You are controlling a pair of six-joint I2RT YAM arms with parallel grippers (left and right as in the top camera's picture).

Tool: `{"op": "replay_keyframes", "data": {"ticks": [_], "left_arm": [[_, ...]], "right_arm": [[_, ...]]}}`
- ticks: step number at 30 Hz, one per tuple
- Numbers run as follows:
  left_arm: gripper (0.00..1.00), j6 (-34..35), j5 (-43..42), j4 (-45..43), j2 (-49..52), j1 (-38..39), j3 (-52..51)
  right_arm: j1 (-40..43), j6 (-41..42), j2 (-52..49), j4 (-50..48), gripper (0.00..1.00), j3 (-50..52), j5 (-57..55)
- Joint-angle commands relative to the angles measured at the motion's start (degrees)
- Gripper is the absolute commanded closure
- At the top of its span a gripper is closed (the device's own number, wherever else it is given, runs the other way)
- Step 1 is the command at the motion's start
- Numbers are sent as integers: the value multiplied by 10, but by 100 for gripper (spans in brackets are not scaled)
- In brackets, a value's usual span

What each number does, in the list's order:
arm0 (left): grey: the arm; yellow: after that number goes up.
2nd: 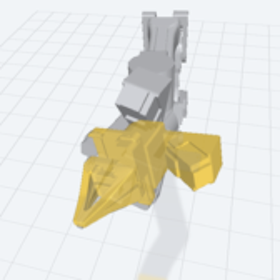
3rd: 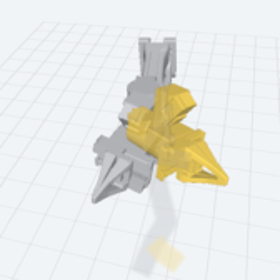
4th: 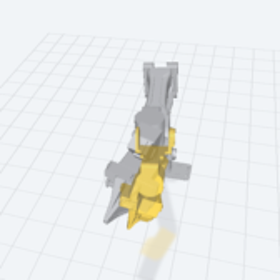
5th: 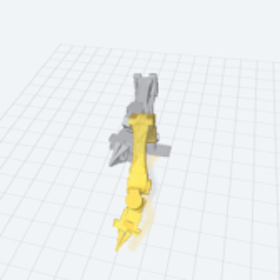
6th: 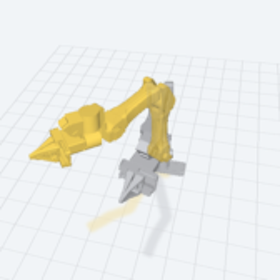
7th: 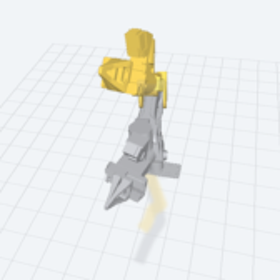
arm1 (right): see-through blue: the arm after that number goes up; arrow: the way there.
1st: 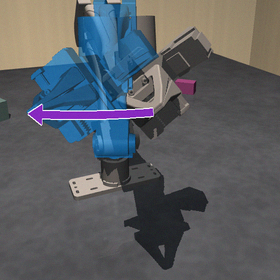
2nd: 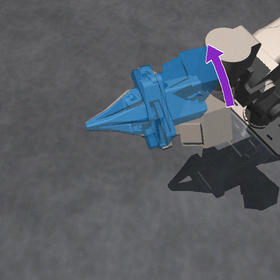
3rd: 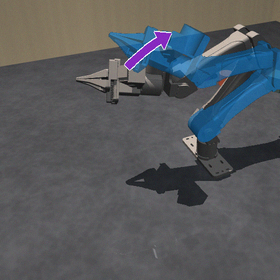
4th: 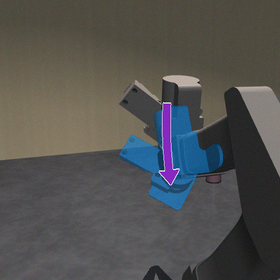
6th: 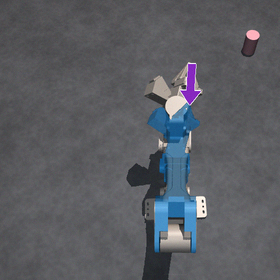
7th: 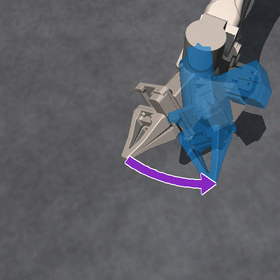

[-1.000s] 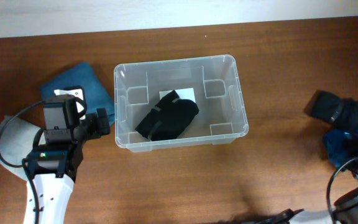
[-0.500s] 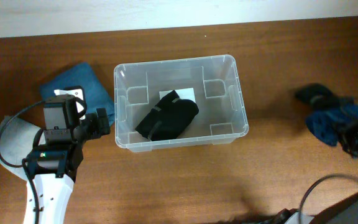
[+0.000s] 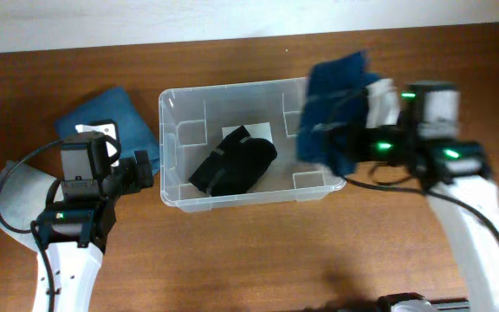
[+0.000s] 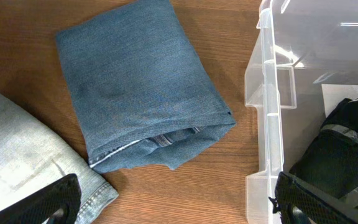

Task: Pack container
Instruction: 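Place the teal garment into the bin's right half, release, then grasp the second black garment on the table with the right gripper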

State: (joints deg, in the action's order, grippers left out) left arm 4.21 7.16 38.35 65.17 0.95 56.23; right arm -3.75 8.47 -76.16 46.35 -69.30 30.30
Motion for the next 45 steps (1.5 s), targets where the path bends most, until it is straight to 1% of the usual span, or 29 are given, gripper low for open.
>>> {"op": "replay_keyframes", "data": {"ticks": [1, 2, 3, 5, 6, 8, 9, 10, 11, 13, 16, 21, 22, 23, 24, 26, 28, 31, 32, 34, 36, 39, 42, 45], "left_arm": [[1, 5, 6, -1, 2, 1, 12], [1, 5, 6, -1, 2, 1, 12], [1, 5, 6, -1, 2, 1, 12], [0, 5, 6, -1, 2, 1, 12], [1, 5, 6, -1, 2, 1, 12], [1, 5, 6, -2, 2, 1, 12], [1, 5, 6, -1, 2, 1, 12], [1, 5, 6, -1, 2, 1, 12], [1, 5, 6, -1, 2, 1, 12], [1, 5, 6, -1, 2, 1, 12], [1, 5, 6, -1, 2, 1, 12], [1, 5, 6, -1, 2, 1, 12], [1, 5, 6, -1, 2, 1, 12], [1, 5, 6, -1, 2, 1, 12], [1, 5, 6, -1, 2, 1, 12], [1, 5, 6, -1, 2, 1, 12], [0, 5, 6, -1, 2, 1, 12], [1, 5, 6, -1, 2, 1, 12], [0, 5, 6, -1, 2, 1, 12], [0, 5, 6, -1, 2, 1, 12], [1, 5, 6, -1, 2, 1, 12], [1, 5, 6, -2, 2, 1, 12], [1, 5, 6, -2, 2, 1, 12], [1, 5, 6, -2, 2, 1, 12]], "right_arm": [[-62, -28, -86, -12, 96, -5, -83], [-69, -38, -107, -16, 96, -5, -83], [-80, -55, -154, -20, 96, -5, -83], [-83, -57, -206, -24, 94, -5, -85], [-83, -58, -233, -27, 78, -5, -85], [-82, -63, -272, -35, 31, -5, -85], [-82, -68, -288, -38, 19, -5, -85], [-83, -68, -300, -39, 4, -7, -85], [-83, -68, -303, -37, 1, -9, -85], [-83, -68, -297, -26, 1, -20, -85], [-82, -68, -267, 15, 1, -82, -88], [-82, -68, -219, 91, 1, -225, -121], [-82, -68, -208, 108, 1, -260, -139], [-77, -63, -193, 126, 1, -304, -180], [-70, -50, -185, 134, 1, -324, -212], [-48, -14, -171, 143, 2, -341, -266], [-12, 21, -163, 149, 1, -342, -296], [71, 79, -166, 172, 2, -335, -299], [129, 113, -170, 180, 2, -318, -292], [195, 135, -174, 173, 2, -287, -282], [245, 127, -178, 151, 2, -253, -257], [309, 81, -186, 110, 2, -186, -213], [364, 81, -197, 69, 2, -98, -198], [404, 81, -207, -23, 2, 2, -135]]}}
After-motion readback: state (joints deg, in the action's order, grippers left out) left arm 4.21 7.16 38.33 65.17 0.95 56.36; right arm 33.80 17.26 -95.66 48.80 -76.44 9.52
